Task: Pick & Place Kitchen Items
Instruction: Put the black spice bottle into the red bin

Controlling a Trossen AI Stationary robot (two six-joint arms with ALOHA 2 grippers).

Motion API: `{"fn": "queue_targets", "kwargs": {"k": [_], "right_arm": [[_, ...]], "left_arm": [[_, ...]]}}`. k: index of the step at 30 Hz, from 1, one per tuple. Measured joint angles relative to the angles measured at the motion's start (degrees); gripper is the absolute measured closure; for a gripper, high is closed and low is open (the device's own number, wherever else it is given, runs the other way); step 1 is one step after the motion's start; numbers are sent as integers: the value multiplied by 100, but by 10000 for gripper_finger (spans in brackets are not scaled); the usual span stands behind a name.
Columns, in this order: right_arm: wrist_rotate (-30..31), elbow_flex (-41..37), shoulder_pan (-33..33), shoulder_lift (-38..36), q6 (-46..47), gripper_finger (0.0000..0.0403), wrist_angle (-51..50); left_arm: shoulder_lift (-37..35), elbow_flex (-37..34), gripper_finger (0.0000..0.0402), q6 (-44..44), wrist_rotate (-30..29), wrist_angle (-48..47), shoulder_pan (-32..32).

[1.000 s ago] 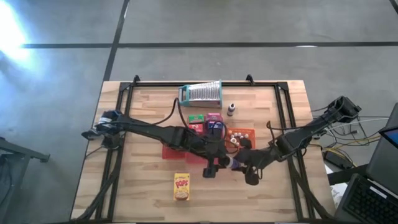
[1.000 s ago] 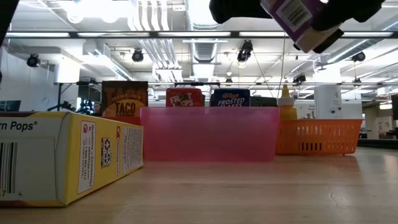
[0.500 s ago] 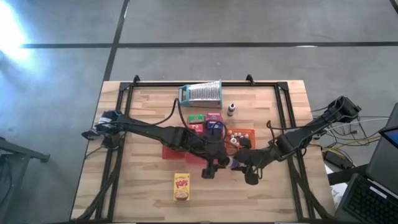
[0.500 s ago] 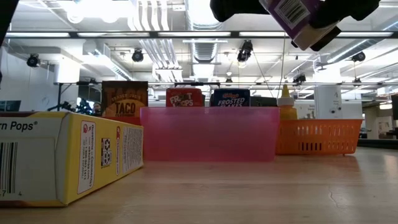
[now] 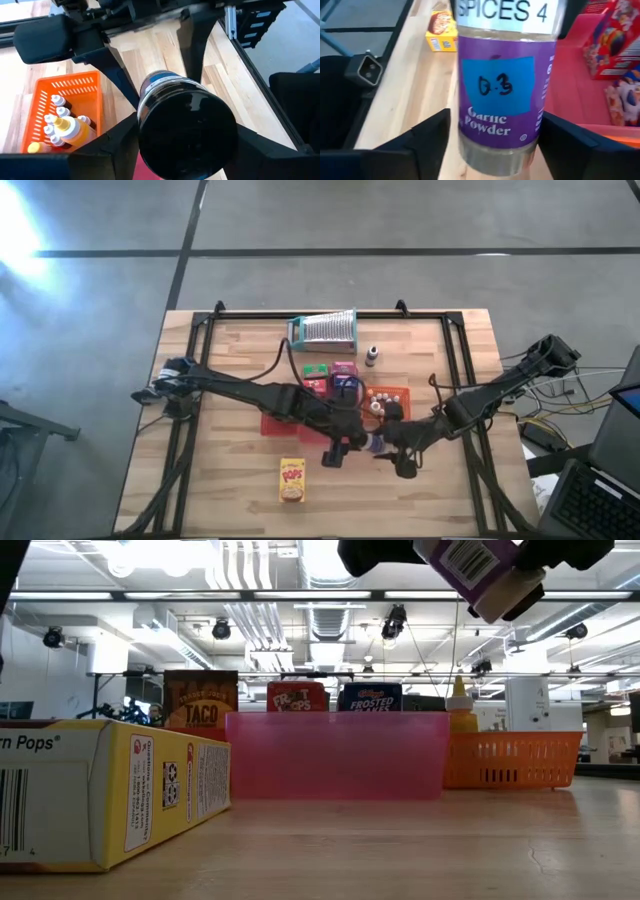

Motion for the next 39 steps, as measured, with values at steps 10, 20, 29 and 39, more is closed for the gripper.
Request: {"fn": "queue_targets", "kwargs": {"k": [10, 20, 29, 39], "right_arm": [[-165, 11, 7, -404, 698, 66, -1117], [353, 7, -4, -1360, 1396, 58, -2763], [327, 3, 0, -1926, 1336, 90, -2790], [317, 2, 0, -1920, 1336, 125, -2767]], "left_arm": [[-221, 74, 181, -559, -461, -1648, 2], [-457, 72, 181, -1913, -753, -3844, -90], [-876, 74, 181, -2805, -747, -4714, -179], [-1191, -118, 180, -3373, -777, -5105, -195]]}}
